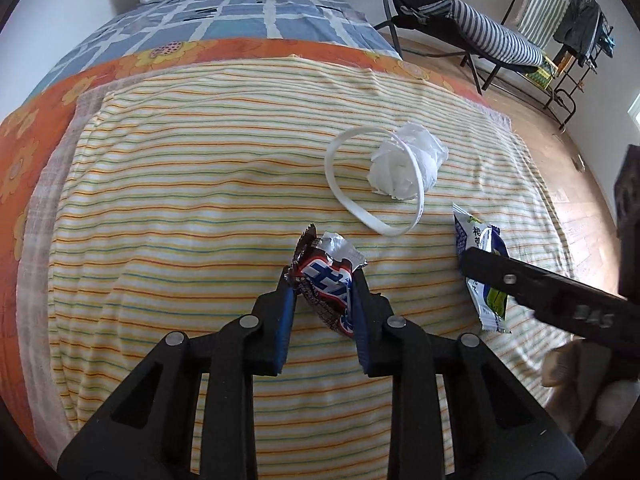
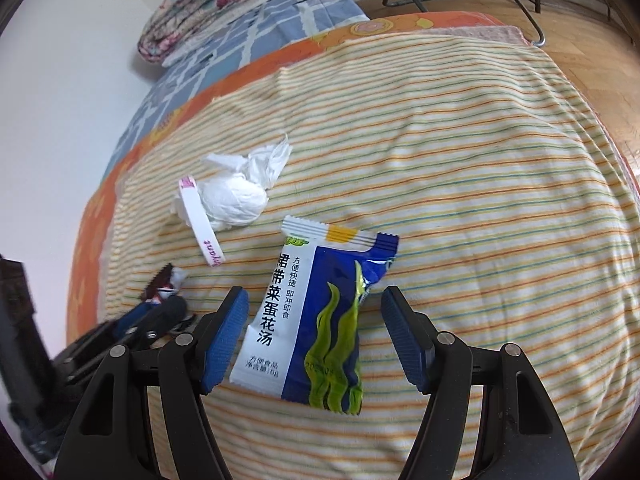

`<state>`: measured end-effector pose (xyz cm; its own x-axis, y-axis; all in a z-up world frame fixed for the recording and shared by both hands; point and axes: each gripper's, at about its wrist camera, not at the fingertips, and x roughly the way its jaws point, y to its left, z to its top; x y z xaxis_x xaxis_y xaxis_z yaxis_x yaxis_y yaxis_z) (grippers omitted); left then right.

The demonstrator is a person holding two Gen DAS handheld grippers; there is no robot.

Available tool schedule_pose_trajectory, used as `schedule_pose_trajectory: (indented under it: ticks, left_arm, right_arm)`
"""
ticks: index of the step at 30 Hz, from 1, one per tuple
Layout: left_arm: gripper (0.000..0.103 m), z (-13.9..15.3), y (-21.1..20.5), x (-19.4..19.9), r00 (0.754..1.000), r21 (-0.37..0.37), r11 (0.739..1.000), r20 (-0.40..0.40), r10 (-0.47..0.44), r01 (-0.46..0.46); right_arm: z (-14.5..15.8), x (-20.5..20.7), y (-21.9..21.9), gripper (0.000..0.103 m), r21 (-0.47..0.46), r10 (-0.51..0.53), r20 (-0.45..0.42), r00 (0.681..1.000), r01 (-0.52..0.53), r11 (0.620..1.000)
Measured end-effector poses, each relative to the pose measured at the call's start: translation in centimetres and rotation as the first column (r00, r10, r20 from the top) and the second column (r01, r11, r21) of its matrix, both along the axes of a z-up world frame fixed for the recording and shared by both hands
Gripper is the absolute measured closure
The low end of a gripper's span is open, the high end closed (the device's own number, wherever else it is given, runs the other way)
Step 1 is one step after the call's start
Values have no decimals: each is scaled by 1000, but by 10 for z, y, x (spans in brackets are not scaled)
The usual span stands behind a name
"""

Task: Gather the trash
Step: 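Grasp the chocolate bar wrapper with the left tool while the right tool grasps the blue snack packet, then carry the wrapper and snack packet to the blue basket and release them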

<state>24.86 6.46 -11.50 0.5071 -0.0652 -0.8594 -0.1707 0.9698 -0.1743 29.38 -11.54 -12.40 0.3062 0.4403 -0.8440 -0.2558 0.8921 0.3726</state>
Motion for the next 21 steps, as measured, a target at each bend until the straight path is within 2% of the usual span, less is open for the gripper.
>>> schedule_pose_trajectory:
  ticks: [3,4,7,14,18,21]
  left_arm:
    - [78,4,3,-5,1000,5,1000,9,-2,2]
    - [78,6,3,-6,1000,7,1000,12,-3,3]
    - [78,12,4,-13,1000,13,1000,24,-2,2]
    - [78,30,-2,-40,998,67,997,50,-32,28]
    - [78,45,-10,-63,996,122,991,74,-56,47]
    - [78,53,-13,-80,994,130,990,85,-63,52]
  right_arm:
    - [2,-5,6,35,-42,32,38,999,-31,999]
    - [2,-6,6,45,-45,38,43,998,-36,998]
    - [5,-12,4,54,-49,54,52,997,-51,998]
    - [22,-36,4,58,-78,108,102,989,-101,992]
    - [33,-57,4,59,-131,163,154,975,-144,981]
    - [40,-71,-3,60,-133,177,172,969,-155,979]
